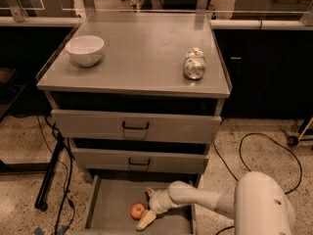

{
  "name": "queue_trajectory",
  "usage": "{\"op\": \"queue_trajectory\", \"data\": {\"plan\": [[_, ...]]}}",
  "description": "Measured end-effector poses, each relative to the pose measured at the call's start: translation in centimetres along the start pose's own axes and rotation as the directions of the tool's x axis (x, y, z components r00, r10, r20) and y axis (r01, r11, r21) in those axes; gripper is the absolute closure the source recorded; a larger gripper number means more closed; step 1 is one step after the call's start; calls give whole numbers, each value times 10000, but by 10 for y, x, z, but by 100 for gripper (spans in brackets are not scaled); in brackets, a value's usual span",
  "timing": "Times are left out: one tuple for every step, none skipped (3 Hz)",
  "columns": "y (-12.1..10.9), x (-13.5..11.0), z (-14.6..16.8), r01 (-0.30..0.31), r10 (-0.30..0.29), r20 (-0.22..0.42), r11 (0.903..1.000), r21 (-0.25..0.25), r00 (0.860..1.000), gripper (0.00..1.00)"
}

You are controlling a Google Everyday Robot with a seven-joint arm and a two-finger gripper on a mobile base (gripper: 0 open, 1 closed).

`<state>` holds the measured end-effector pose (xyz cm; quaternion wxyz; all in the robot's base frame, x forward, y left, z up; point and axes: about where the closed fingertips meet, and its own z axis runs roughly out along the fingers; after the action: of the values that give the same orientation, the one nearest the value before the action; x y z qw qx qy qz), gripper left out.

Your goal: Pick apple from bottom drawer and place on counter

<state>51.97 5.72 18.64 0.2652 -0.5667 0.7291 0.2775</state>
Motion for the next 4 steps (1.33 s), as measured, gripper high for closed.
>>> {"op": "queue_trajectory", "data": {"plan": [[-3,1,0,-17,17,-2,10000,50,10000,0],[-10,9,15,-251,250,201,9997,60,9995,0],[-21,18,31,-346,341,293,9992,173,9990,0],[-29,26,43,-490,483,399,9986,180,9980,0]]}}
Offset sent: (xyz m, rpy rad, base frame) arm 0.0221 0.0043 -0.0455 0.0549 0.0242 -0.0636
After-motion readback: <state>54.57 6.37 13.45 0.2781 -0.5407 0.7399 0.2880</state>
